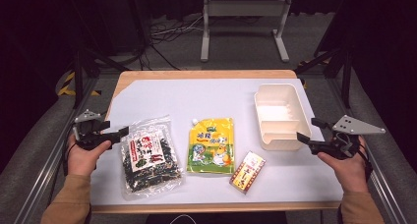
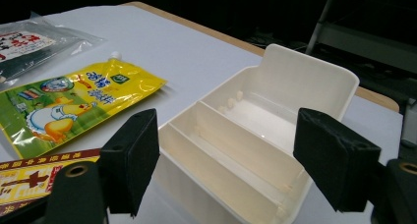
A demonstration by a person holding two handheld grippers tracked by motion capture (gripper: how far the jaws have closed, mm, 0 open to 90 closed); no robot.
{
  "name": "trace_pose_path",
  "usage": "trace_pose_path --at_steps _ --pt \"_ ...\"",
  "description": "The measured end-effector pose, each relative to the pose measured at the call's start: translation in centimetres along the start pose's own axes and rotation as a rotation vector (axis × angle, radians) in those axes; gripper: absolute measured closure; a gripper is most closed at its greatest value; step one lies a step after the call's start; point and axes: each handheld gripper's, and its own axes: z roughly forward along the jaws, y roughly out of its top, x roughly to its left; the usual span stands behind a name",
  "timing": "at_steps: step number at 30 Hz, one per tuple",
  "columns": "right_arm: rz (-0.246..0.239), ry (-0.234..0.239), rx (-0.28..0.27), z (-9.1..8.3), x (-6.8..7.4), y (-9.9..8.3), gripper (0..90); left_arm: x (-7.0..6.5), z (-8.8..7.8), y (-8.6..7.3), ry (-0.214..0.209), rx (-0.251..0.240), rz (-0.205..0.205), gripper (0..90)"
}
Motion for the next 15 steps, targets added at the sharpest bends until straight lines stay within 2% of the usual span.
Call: trace_pose_path --at_steps 4,6,8,15 --pt "-0.014 0.014 0.005 0.1 0.8 0.4 25.1 0.2 0.8 -0.1 0.002 0.038 0.0 15.1" --pt "-0.024 0.02 0.005 0.2 1.1 0.6 24.4 0.5 1.5 -0.3 0.009 0.076 -0.019 10.2" --pt "-0.036 0.026 0.012 0.3 1.4 0.7 24.0 0.9 2.0 -0.5 0.012 0.105 -0.036 9.6" --pt "-0.04 0.028 0.024 0.2 1.8 0.5 23.6 1.5 3.0 -0.8 0.042 0.119 -0.042 11.8"
